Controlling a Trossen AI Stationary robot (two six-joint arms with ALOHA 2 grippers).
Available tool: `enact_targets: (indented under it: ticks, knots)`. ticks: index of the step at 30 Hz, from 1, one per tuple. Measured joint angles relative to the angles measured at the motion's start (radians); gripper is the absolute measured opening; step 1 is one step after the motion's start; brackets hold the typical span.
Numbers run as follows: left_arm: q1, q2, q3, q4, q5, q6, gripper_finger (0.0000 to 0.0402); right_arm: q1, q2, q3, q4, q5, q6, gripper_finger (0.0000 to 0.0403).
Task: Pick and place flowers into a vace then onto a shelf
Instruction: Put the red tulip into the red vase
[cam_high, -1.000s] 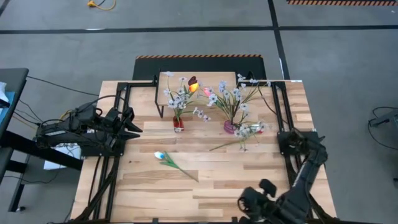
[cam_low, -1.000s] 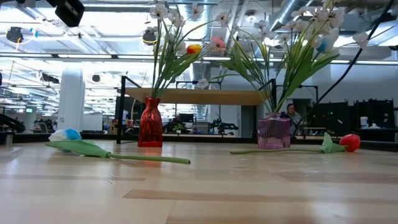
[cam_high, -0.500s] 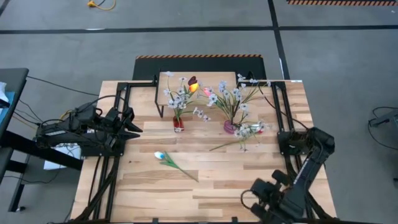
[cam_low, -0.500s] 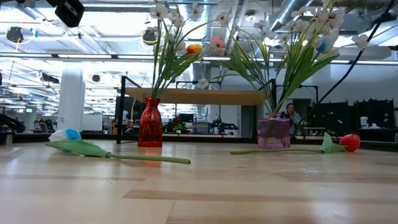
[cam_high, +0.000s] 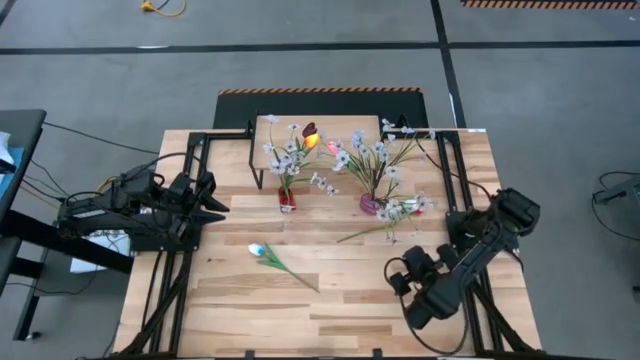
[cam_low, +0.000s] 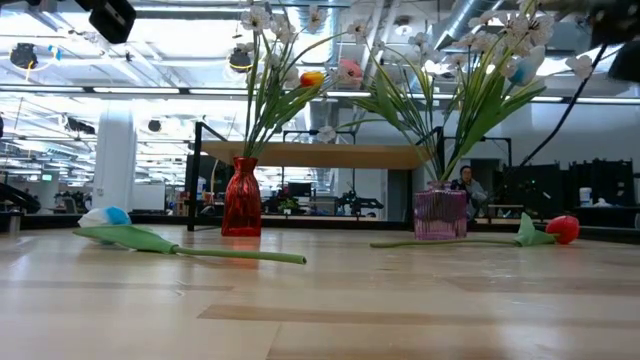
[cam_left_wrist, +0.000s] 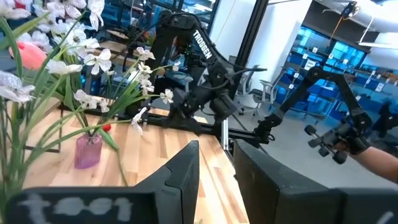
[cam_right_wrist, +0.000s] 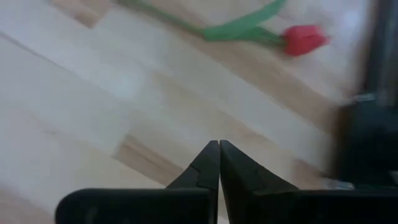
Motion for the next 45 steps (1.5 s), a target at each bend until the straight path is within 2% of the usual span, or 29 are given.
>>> enact_targets:
  ticks: [4, 7, 11, 13, 16, 18, 22, 25, 30, 33, 38, 41, 45]
  knots:
    - [0.0, 0.014, 0.0, 0.0, -0.05, 0.083, 0.0089, -0.026, 0.003, -0.026, 0.075, 0.015, -0.062, 0.0006]
    - [0.0, 0.08, 0.001, -0.007, -0.094, 0.173, 0.0089, -0.016, 0.001, -0.009, 0.075, 0.052, -0.126, 0.0016]
    - [0.0, 0.268, 0.001, 0.066, -0.153, 0.279, 0.0089, 0.043, -0.022, 0.047, 0.08, 0.162, -0.295, 0.0026]
    - [0.0, 0.381, 0.0, 0.17, -0.189, 0.325, 0.0089, 0.084, -0.042, 0.083, 0.101, 0.244, -0.397, 0.0028]
    - [0.002, 0.544, 0.001, 0.32, -0.196, 0.363, 0.0089, 0.147, -0.098, 0.131, 0.133, 0.342, -0.533, 0.0026]
    - [0.002, 0.64, 0.001, 0.376, -0.19, 0.378, 0.0089, 0.181, -0.15, 0.156, 0.153, 0.363, -0.58, 0.0022]
    - [-0.023, 0.788, 0.0, 0.421, -0.177, 0.383, 0.0089, 0.24, -0.26, 0.179, 0.206, 0.363, -0.649, 0.0011]
    - [-0.087, 0.875, 0.0, 0.471, -0.21, 0.384, 0.0089, 0.273, -0.335, 0.181, 0.238, 0.355, -0.696, 0.0005]
    - [-0.212, 1.021, 0.0, 0.666, -0.361, 0.402, 0.0102, 0.31, -0.414, 0.181, 0.23, 0.355, -0.758, 0.0002]
    - [-0.257, 1.103, 0.0, 0.729, -0.498, 0.393, 0.0118, 0.317, -0.442, 0.181, 0.222, 0.347, -0.814, 0.0008]
    - [-0.342, 1.209, 0.0, 0.833, -0.72, 0.352, 0.0145, 0.317, -0.482, 0.181, 0.193, 0.267, -0.857, 0.0023]
    - [-0.38, 1.264, 0.02, 0.907, -0.759, 0.326, 0.0157, 0.317, -0.491, 0.181, 0.183, 0.24, -0.891, 0.0028]
    - [-0.43, 1.361, 0.107, 0.914, -0.784, 0.278, 0.0167, 0.338, -0.498, 0.181, 0.182, 0.218, -0.928, 0.0028]
